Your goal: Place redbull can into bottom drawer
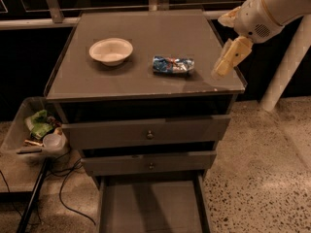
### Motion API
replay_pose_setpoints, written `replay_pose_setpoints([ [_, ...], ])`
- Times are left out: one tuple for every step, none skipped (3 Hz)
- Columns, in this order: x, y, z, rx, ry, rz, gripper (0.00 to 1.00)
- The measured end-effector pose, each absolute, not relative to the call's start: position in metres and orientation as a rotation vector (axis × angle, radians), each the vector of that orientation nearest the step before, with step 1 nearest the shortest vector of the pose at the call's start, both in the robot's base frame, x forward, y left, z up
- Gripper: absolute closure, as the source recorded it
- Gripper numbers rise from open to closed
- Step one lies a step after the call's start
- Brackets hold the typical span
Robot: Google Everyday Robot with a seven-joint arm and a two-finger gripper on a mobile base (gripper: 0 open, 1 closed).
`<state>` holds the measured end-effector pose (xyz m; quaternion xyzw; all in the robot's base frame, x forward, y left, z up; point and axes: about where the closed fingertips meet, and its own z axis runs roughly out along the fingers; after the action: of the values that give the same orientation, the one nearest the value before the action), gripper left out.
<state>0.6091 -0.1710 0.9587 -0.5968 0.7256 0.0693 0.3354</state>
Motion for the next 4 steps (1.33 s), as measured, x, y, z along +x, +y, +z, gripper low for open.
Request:
replay_pose_setpoints([
  [0.606,-0.152,0.963,-1.580,1.883,0.188,0.00],
  [0.617,-0.126,0.963,-1.607,1.849,0.207,0.00],
  [0.632,-0.110,0.954,-1.629,1.842,0.217,0.00],
  [0.646,-0.101,0.937,-1.647,1.848,0.198,0.00],
])
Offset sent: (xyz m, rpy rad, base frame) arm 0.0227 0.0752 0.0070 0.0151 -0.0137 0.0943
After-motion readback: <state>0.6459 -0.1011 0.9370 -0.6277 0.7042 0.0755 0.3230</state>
